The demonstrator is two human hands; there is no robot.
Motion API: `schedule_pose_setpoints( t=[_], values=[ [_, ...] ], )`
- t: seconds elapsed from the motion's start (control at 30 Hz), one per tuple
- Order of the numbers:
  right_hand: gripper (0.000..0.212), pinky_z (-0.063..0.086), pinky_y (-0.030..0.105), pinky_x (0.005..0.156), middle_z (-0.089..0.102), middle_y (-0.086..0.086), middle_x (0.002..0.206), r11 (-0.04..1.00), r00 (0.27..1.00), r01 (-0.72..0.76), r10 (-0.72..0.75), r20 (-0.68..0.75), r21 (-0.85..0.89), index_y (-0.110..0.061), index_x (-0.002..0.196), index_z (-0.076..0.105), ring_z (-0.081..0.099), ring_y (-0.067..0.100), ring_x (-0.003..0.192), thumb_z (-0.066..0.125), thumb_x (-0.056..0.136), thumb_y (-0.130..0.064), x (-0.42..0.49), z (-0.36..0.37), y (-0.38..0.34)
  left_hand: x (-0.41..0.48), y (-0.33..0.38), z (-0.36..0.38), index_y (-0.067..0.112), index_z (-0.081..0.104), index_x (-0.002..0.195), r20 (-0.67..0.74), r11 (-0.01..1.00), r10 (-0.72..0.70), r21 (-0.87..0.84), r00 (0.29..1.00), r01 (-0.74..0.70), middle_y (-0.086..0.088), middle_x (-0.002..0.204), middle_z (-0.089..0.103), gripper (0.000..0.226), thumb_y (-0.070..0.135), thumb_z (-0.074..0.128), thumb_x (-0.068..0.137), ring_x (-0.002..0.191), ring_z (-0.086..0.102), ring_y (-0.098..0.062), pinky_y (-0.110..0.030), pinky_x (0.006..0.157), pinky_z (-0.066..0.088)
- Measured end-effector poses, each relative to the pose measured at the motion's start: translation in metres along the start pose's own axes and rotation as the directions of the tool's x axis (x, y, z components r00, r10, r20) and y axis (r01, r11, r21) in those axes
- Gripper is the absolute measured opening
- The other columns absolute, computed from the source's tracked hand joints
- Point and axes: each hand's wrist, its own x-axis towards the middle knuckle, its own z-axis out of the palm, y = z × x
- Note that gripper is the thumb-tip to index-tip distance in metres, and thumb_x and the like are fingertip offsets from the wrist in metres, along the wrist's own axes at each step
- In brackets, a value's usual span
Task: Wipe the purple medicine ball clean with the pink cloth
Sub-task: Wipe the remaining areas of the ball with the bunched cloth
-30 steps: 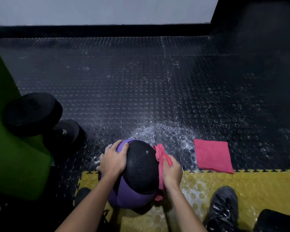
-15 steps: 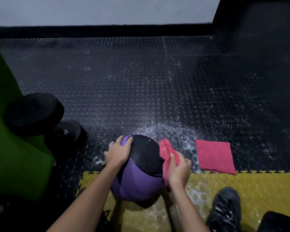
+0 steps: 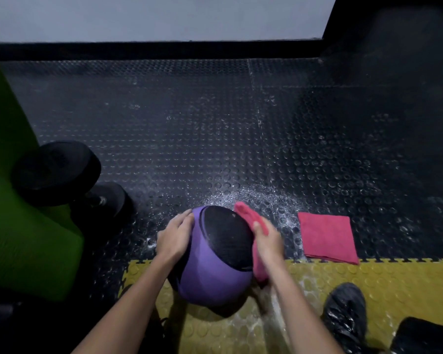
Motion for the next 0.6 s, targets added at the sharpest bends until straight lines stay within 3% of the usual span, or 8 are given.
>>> schedule_pose_setpoints(
  t=[0.07,0.2,0.27,0.37,0.5,0.6],
  values=[
    [0.030,0.038,0.022,0.084,0.060,0.003,0.120,0.993,0.994,-0.105,0.106,-0.021,0.047,-0.017,0.122,0.056,0.055,0.019,0.108,0.048,0.093,-0.020,0.014,-0.022,-0.006,-0.007,-0.003,0.003,0.041,0.044,0.135,0.034,0.996,0.086,-0.006,0.996,-0.085,0.010,0.149,0.037,0.061,0.059,0.030,0.079,0.135,0.029,-0.027,-0.041,0.113,0.018],
    [0.030,0.040,0.025,0.092,0.059,-0.004,0.111,0.973,0.996,-0.044,0.061,-0.070,0.228,-0.017,0.121,0.057,0.052,0.010,0.100,0.052,0.092,-0.020,0.004,-0.059,-0.019,-0.027,0.000,0.022,0.041,0.029,0.143,0.146,0.848,0.415,0.297,0.898,-0.439,0.013,0.154,0.022,0.095,0.091,0.008,0.064,0.141,0.017,-0.019,-0.045,0.115,0.013],
    [0.030,0.040,0.027,0.097,0.058,-0.005,0.113,0.952,0.990,-0.048,0.085,-0.111,0.302,-0.017,0.121,0.057,0.052,0.010,0.105,0.053,0.091,-0.019,0.001,-0.072,-0.019,-0.026,0.008,0.029,0.039,0.033,0.142,0.177,0.791,0.473,0.345,0.863,-0.504,0.009,0.154,0.025,0.100,0.092,0.008,0.061,0.142,0.019,-0.019,-0.044,0.116,0.015],
    [0.028,0.043,0.029,0.096,0.060,-0.002,0.110,0.916,0.984,-0.064,0.123,-0.127,0.396,-0.015,0.119,0.058,0.055,0.012,0.103,0.052,0.092,-0.017,-0.001,-0.085,-0.020,-0.014,0.027,0.038,0.041,0.036,0.140,0.163,0.788,0.454,0.385,0.876,-0.481,0.007,0.151,0.032,0.084,0.081,0.016,0.070,0.138,0.026,-0.020,-0.046,0.112,0.024],
    [0.026,0.041,0.022,0.085,0.059,-0.008,0.098,0.894,0.983,-0.053,0.125,-0.134,0.444,-0.019,0.118,0.056,0.055,0.008,0.094,0.052,0.092,-0.016,-0.003,-0.092,-0.016,0.028,0.057,0.042,0.038,0.041,0.137,0.227,0.870,0.283,0.348,0.932,-0.349,0.003,0.147,0.039,0.067,0.073,0.033,0.080,0.133,0.037,-0.025,-0.050,0.107,0.033],
    [0.016,0.042,0.015,0.073,0.058,-0.013,0.086,0.880,0.978,-0.065,0.149,-0.143,0.471,-0.025,0.101,0.058,0.055,-0.001,0.077,0.052,0.092,-0.013,-0.002,-0.096,-0.009,0.056,0.073,0.041,0.031,0.045,0.137,0.217,0.917,0.161,0.327,0.963,-0.227,-0.008,0.143,0.045,0.066,0.069,0.034,0.085,0.128,0.043,-0.032,-0.043,0.108,0.033]
  ],
)
